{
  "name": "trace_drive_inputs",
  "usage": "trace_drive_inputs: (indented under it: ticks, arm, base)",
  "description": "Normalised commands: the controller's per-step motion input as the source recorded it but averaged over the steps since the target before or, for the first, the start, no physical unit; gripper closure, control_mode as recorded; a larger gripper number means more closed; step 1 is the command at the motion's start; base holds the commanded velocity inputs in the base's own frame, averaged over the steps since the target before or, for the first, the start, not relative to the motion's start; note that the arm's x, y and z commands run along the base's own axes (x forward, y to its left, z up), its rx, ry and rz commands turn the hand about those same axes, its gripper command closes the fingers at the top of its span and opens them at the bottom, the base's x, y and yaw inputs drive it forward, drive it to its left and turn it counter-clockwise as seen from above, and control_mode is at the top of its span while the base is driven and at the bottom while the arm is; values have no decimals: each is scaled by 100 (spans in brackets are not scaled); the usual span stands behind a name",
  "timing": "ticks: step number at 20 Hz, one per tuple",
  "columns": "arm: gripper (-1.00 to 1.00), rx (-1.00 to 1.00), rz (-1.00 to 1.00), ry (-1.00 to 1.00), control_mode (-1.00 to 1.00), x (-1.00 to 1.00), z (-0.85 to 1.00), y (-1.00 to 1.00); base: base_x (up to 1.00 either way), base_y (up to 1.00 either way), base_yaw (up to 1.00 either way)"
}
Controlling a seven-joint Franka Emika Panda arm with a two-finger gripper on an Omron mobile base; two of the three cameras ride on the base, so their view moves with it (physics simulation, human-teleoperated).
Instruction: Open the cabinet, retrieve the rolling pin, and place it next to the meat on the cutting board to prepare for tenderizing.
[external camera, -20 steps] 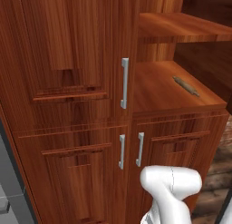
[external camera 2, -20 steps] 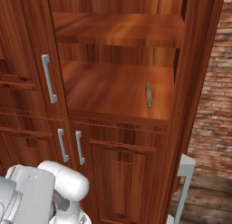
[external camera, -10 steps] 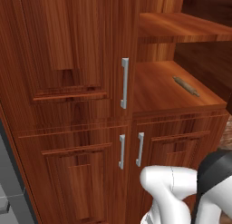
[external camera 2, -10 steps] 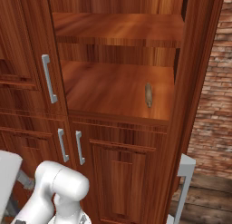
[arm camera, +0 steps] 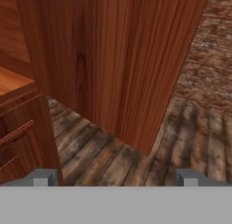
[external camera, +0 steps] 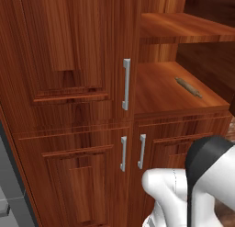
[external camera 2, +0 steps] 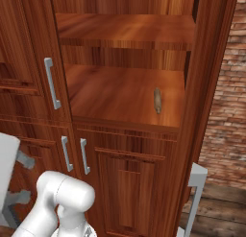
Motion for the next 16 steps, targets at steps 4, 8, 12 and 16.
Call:
trace_drive_inputs:
  ticks: [4, 8, 12, 16]
  arm:
    - [-100, 0, 16, 0, -100, 18, 6, 0]
    - [-100, 0, 22, -1, -100, 19, 0, 0]
    - [-100, 0, 23, -3, -100, 20, 0, 0]
    - [-100, 0, 20, 0, -100, 40, 10, 0]
  base:
    - [0, 0, 0]
    - [0, 0, 0]
    - [0, 0, 0]
    - [0, 0, 0]
